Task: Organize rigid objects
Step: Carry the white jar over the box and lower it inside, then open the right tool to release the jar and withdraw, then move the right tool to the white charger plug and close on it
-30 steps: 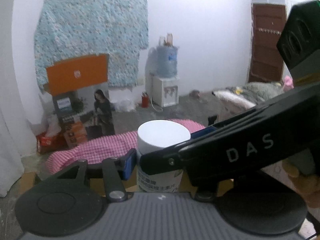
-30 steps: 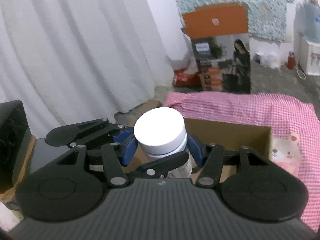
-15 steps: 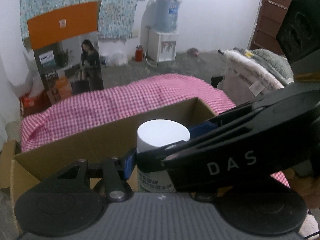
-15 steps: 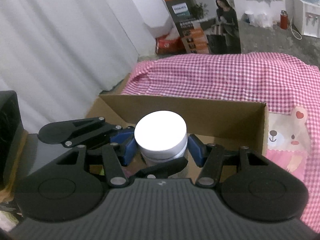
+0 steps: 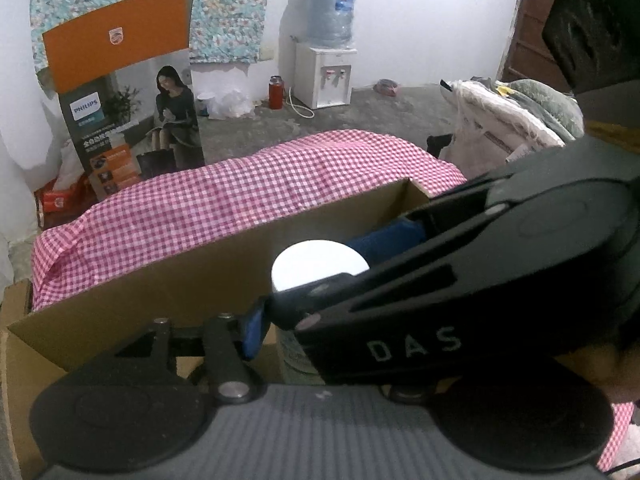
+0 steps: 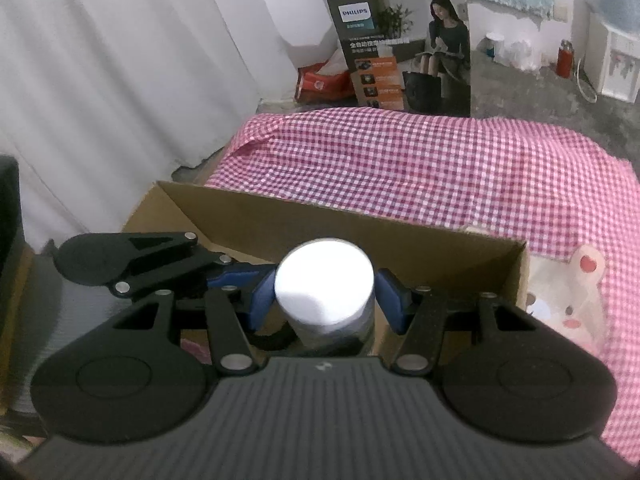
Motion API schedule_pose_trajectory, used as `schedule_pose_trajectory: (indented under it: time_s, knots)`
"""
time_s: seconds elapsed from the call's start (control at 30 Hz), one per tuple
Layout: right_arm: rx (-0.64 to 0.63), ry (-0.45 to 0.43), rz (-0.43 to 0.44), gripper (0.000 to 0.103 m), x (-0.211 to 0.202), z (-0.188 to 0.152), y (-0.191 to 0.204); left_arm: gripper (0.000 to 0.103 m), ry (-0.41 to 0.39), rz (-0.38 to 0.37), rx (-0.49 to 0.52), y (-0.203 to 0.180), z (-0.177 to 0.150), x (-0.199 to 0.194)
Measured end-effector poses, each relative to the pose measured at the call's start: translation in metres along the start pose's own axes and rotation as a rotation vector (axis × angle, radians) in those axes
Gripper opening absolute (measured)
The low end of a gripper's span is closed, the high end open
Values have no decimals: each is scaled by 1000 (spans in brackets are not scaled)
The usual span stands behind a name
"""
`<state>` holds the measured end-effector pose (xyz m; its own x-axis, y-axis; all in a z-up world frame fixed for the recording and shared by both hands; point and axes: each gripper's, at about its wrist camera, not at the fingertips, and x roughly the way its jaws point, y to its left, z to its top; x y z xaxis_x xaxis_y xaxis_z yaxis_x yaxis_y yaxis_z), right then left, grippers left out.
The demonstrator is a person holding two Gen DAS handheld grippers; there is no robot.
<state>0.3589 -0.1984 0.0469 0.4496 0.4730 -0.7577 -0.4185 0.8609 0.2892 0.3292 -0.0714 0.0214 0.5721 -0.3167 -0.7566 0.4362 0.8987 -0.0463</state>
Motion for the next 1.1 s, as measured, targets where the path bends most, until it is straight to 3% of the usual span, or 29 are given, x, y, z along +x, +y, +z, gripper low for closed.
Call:
schedule_pose_trajectory:
  time_s: [0.13,0.27,0.4,0.6,0.83,1.03,1.1]
  knots:
    - [-35,-5,-21,55,0,2,5,73,10,4,7,0,0,-1]
    - [-29,-12,-21,65,-4,3,6,84,14,0,-12,3,1,-6]
    - [-22,-37,-25,76,-15,2,9,88,7,-3,-29,5,1,-17]
    - [-1,-93,-25,80,-42,0,16,89,0,11,-34,5,2,-35]
    - [0,-214,-32,84,-107,-12,31,92,-44,27,-38,4,-1,-77]
    - [-5,-351,-36,101,-185,-42,48,93,-112,40,-25,-6,-6,-126]
    - [-12,-387,-64,102,-210,-58,56,94,-134,44,-16,-10,-11,-143]
